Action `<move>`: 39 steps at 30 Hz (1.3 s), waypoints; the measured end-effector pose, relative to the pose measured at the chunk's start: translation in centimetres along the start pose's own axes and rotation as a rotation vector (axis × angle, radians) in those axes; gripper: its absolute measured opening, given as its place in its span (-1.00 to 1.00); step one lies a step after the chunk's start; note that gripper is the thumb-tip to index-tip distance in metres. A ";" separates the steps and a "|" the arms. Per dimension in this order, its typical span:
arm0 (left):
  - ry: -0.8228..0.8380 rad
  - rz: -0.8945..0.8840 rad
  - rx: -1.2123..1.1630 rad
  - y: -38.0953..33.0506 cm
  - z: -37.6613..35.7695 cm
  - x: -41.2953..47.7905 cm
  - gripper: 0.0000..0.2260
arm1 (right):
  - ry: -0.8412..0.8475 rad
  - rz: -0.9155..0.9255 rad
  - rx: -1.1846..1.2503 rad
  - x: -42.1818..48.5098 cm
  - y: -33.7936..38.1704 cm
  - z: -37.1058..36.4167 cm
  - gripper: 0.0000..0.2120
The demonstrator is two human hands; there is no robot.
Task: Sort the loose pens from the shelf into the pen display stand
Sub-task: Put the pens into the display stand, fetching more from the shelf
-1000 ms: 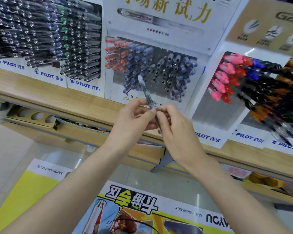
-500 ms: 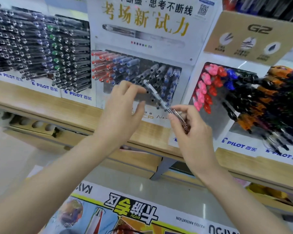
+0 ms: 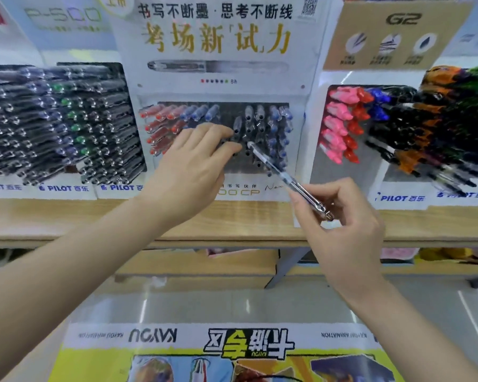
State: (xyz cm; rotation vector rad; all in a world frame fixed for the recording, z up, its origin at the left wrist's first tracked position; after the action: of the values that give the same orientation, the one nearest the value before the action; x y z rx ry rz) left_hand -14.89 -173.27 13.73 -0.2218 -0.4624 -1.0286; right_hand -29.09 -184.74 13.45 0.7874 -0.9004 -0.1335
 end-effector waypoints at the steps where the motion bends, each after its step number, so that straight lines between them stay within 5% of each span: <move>1: -0.005 -0.025 0.008 0.1 0.1 0.0 -0.70 | -0.013 0.036 -0.037 -0.2 0.4 0.1 -0.95; 17: 0.021 -0.337 0.224 1.7 -2.3 -4.5 -0.57 | -0.115 0.019 -0.315 -3.0 -0.5 -6.2 -0.80; 24: 0.017 -0.351 0.217 2.0 -2.5 -4.8 -0.54 | -0.101 0.127 -0.511 -2.5 0.7 -8.0 -0.80; 39: 0.015 -0.406 0.203 2.0 -1.8 -4.5 -0.60 | -0.031 -0.057 -0.551 0.2 -0.5 -10.3 -0.79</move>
State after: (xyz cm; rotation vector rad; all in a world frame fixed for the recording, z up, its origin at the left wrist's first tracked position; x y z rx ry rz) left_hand -14.60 -169.46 10.06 0.0659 -0.6096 -1.3674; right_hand -21.21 -179.47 9.48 0.2975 -0.8168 -0.4251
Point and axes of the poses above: each hand's wrist, its own x-axis towards the middle knuckle, its own z-axis out of the back of the hand, y = z × x, the point moved 8 cm from there along x, towards the middle knuckle, and after that the axes turned 5 degrees about z, right-handed, at the moved point
